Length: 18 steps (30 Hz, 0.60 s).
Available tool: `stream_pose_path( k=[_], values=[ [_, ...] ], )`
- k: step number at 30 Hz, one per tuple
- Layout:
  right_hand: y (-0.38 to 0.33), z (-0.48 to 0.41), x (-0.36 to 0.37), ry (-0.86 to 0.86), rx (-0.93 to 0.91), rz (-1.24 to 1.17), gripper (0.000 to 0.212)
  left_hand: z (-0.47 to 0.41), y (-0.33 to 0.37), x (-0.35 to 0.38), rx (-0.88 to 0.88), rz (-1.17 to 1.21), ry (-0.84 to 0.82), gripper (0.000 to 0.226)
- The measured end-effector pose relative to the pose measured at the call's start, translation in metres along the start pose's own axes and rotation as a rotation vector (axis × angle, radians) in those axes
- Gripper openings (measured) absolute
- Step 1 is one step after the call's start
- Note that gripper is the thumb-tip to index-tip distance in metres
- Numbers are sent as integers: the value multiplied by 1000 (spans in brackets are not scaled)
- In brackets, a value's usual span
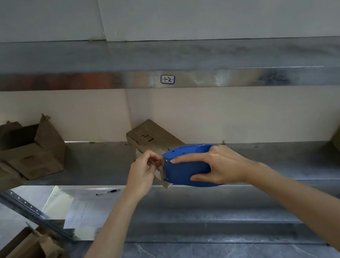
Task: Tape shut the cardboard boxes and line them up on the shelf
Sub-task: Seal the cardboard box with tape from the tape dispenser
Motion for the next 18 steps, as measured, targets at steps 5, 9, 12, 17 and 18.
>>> stream_pose_path(
  k=[5, 9, 12, 17, 18],
  values=[
    [4, 2, -7, -24, 11, 17, 58, 1, -3, -3, -16, 60, -10, 20],
    [19, 16, -16, -3, 45, -29, 59, 15, -25, -22, -21, 25, 43, 11],
    [23, 21, -13, -55, 48, 10, 60, 22, -34, -15, -65, 41, 28, 8],
    [31, 29, -3, -131, 90, -1, 61, 24, -37, 10, -110, 158, -27, 8],
    [31, 29, -2, -134, 94, -5, 61, 25, -37, 13, -118, 200, -35, 7]
  ],
)
Point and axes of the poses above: each hand's wrist, its own z-axis away from the middle knuckle, its own x-axis out of the palm, y = z × x, the point moved 4 cm from there along -z, towards the middle knuckle, and after that the axes turned 6 degrees about -y, right-handed, at the moved point
